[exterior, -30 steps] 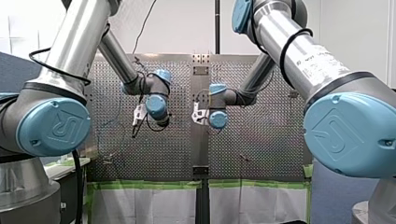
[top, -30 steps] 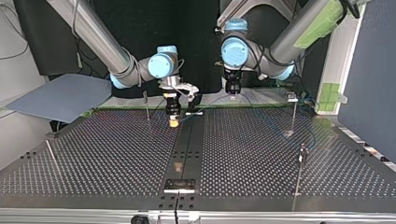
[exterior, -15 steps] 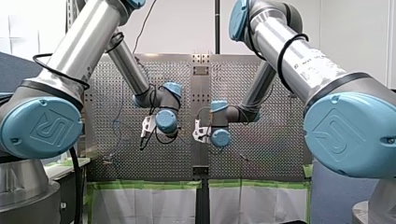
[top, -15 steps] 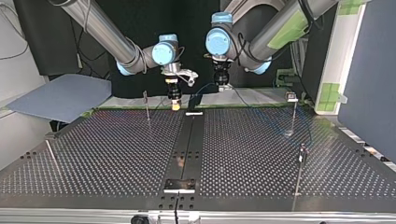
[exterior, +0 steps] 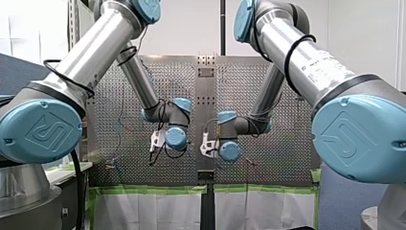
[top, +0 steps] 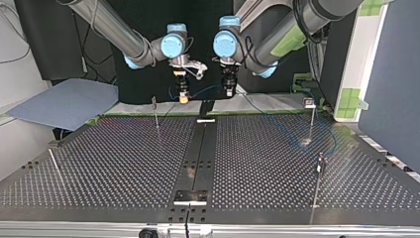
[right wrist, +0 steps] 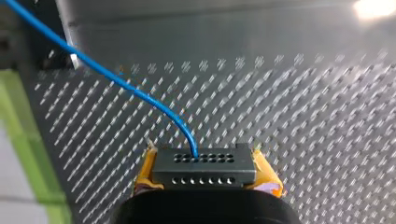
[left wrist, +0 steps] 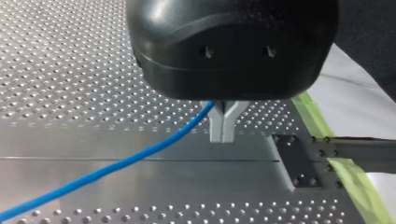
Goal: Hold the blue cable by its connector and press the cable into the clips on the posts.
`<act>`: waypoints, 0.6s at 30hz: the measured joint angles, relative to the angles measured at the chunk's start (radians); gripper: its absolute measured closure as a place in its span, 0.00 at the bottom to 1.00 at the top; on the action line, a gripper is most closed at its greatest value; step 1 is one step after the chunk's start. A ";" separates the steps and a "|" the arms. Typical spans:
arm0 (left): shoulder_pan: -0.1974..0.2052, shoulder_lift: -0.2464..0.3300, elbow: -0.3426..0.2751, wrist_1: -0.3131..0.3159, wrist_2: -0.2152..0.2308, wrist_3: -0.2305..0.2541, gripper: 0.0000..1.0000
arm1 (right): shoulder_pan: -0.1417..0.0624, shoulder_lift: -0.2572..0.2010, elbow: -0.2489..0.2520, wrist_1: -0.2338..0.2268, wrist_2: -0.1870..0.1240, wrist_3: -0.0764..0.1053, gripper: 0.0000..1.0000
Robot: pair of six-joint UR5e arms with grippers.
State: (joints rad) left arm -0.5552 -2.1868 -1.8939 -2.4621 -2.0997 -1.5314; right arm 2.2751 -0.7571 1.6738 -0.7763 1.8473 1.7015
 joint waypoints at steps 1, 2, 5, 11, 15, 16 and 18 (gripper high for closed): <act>-0.001 -0.007 0.000 0.007 0.000 0.000 1.00 | -0.003 0.000 0.008 -0.004 0.005 0.004 1.00; -0.002 -0.014 0.000 0.014 0.000 0.001 1.00 | -0.007 0.001 0.018 -0.010 0.012 0.009 1.00; -0.006 -0.037 0.002 0.037 0.001 0.001 1.00 | -0.019 0.001 0.045 -0.031 0.016 0.026 1.00; -0.017 -0.093 0.018 0.094 0.000 0.001 1.00 | -0.040 0.003 0.098 -0.082 -0.008 0.066 1.00; -0.025 -0.129 0.037 0.129 0.001 -0.001 1.00 | -0.061 0.009 0.132 -0.116 -0.015 0.072 1.00; -0.029 -0.137 0.041 0.137 0.000 -0.003 1.00 | -0.066 0.013 0.140 -0.122 -0.016 0.072 1.00; -0.036 -0.155 0.046 0.156 -0.001 -0.006 1.00 | -0.077 0.028 0.159 -0.135 -0.017 0.071 1.00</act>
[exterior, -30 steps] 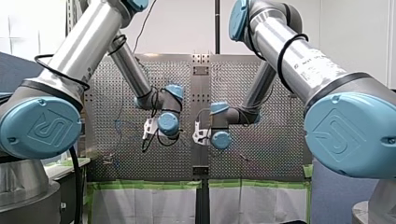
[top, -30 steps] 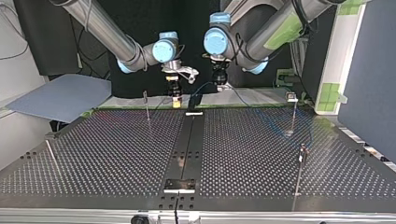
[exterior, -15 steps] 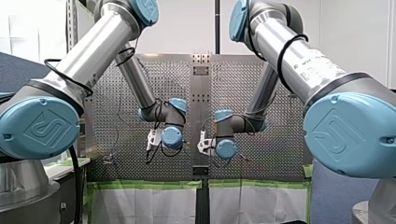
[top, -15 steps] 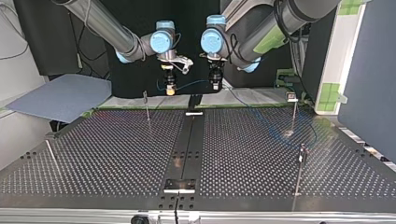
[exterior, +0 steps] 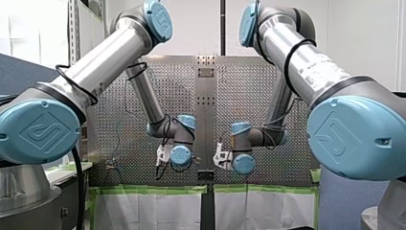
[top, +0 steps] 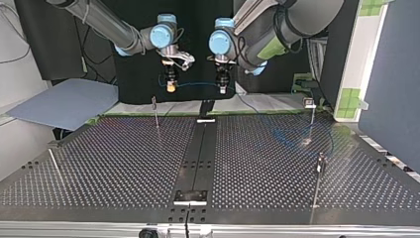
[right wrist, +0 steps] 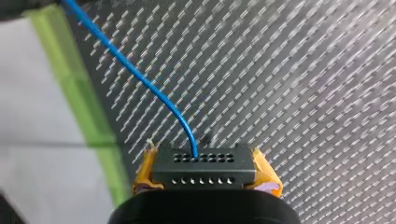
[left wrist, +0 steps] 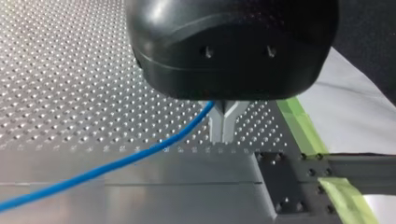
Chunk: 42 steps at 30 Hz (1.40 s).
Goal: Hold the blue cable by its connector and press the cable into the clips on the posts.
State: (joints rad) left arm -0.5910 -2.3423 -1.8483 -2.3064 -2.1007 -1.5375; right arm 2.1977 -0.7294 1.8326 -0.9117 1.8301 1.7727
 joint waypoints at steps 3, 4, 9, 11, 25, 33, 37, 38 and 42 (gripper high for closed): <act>-0.008 -0.024 0.004 0.025 -0.006 -0.001 1.00 | -0.014 0.025 0.027 -0.022 -0.003 -0.002 1.00; -0.010 -0.029 0.005 0.031 -0.008 -0.001 1.00 | -0.018 0.033 0.035 -0.027 -0.003 -0.003 1.00; -0.022 -0.041 0.009 0.072 -0.013 0.001 1.00 | -0.053 0.075 0.078 -0.042 -0.020 -0.021 1.00; -0.028 -0.044 0.012 0.088 -0.013 0.003 1.00 | -0.073 0.095 0.098 -0.050 -0.036 -0.037 1.00; -0.084 -0.148 0.125 0.150 -0.039 0.030 1.00 | -0.183 0.095 0.183 -0.083 -0.145 -0.133 1.00; -0.117 -0.200 0.194 0.135 -0.060 0.036 1.00 | -0.262 0.019 0.145 -0.054 -0.222 -0.099 1.00; -0.124 -0.204 0.222 0.134 -0.068 0.040 1.00 | -0.292 -0.011 0.125 -0.028 -0.244 -0.099 1.00; -0.125 -0.204 0.226 0.134 -0.070 0.040 1.00 | -0.300 -0.020 0.122 -0.022 -0.248 -0.099 1.00; -0.129 -0.223 0.253 0.124 -0.077 0.043 1.00 | -0.332 -0.051 0.119 -0.016 -0.262 -0.104 1.00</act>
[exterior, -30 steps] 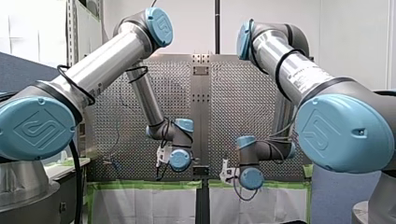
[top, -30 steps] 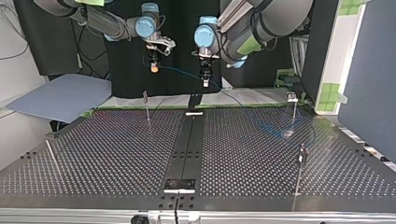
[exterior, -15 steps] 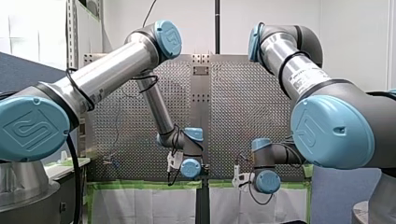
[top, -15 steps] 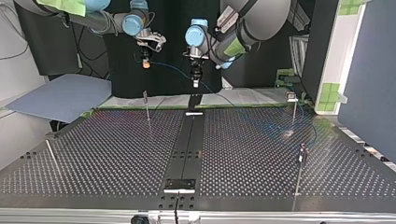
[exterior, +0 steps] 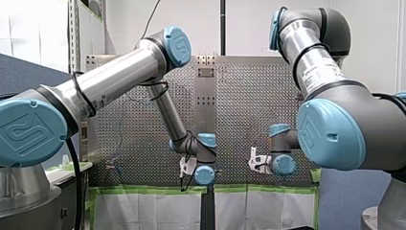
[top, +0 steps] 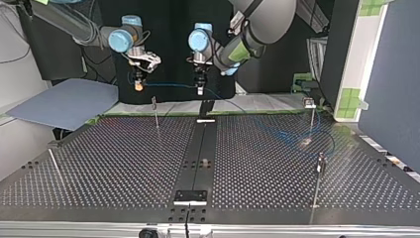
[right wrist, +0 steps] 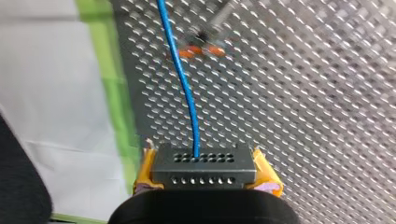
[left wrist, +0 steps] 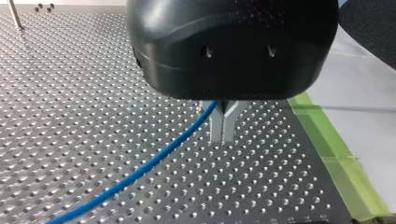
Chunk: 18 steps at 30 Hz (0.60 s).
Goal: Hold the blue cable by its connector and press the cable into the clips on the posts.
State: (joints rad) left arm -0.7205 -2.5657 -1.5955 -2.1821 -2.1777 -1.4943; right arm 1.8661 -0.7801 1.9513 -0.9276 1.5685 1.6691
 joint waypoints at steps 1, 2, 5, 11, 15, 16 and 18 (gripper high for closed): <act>-0.002 -0.007 0.007 -0.005 -0.001 0.000 1.00 | -0.007 -0.006 0.000 0.000 -0.004 -0.001 1.00; -0.004 -0.013 0.014 -0.012 -0.001 -0.002 1.00 | -0.017 -0.012 0.000 0.000 -0.008 -0.002 1.00; -0.016 -0.038 0.039 -0.034 -0.001 -0.015 1.00 | -0.043 -0.018 -0.001 -0.004 -0.018 -0.005 1.00; -0.040 -0.086 0.089 -0.069 0.001 -0.055 1.00 | -0.093 -0.019 -0.001 -0.010 -0.025 -0.013 1.00; -0.056 -0.101 0.123 -0.080 0.001 -0.075 1.00 | -0.125 -0.011 -0.001 -0.012 -0.034 -0.015 1.00; -0.058 -0.102 0.130 -0.081 0.001 -0.079 1.00 | -0.131 -0.006 -0.001 -0.013 -0.037 -0.015 1.00; -0.064 -0.103 0.149 -0.082 0.001 -0.085 1.00 | -0.141 0.007 -0.001 -0.020 -0.042 -0.017 1.00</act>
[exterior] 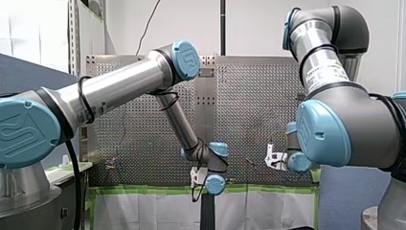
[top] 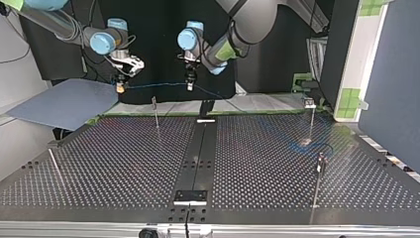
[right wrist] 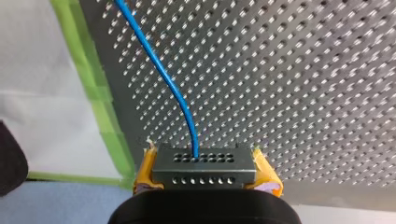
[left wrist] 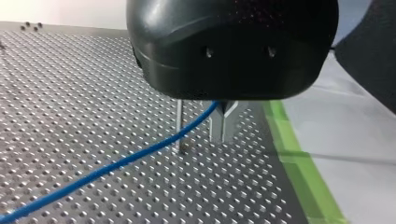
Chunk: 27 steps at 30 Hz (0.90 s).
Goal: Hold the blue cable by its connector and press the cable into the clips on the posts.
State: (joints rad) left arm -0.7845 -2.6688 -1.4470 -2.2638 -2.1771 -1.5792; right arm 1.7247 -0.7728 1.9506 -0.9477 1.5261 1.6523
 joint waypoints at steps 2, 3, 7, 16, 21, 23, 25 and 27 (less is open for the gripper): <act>-0.005 0.000 0.018 0.000 -0.001 -0.003 1.00 | -0.007 0.014 -0.001 -0.009 -0.008 -0.004 1.00; -0.008 0.000 0.030 0.000 -0.002 -0.004 1.00 | -0.009 0.017 -0.003 -0.012 -0.014 -0.005 1.00; -0.018 -0.001 0.070 -0.001 -0.008 -0.005 1.00 | -0.015 0.025 -0.014 -0.012 -0.041 -0.007 1.00; -0.027 -0.060 0.156 -0.047 0.015 -0.028 1.00 | -0.037 0.026 -0.059 -0.002 -0.084 0.005 1.00; -0.030 -0.101 0.205 -0.067 0.029 -0.041 1.00 | -0.051 0.026 -0.077 0.009 -0.097 0.004 1.00; -0.034 -0.106 0.222 -0.072 0.030 -0.045 1.00 | -0.056 0.027 -0.084 0.017 -0.102 0.001 1.00; -0.037 -0.110 0.240 -0.076 0.030 -0.052 1.00 | -0.060 0.028 -0.088 0.024 -0.105 -0.002 1.00; -0.039 -0.111 0.257 -0.078 0.031 -0.060 1.00 | -0.063 0.028 -0.091 0.030 -0.109 -0.006 1.00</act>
State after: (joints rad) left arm -0.8230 -2.7794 -1.1903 -2.3421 -2.1463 -1.6391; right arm 1.6612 -0.7446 1.8593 -0.9174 1.4168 1.6465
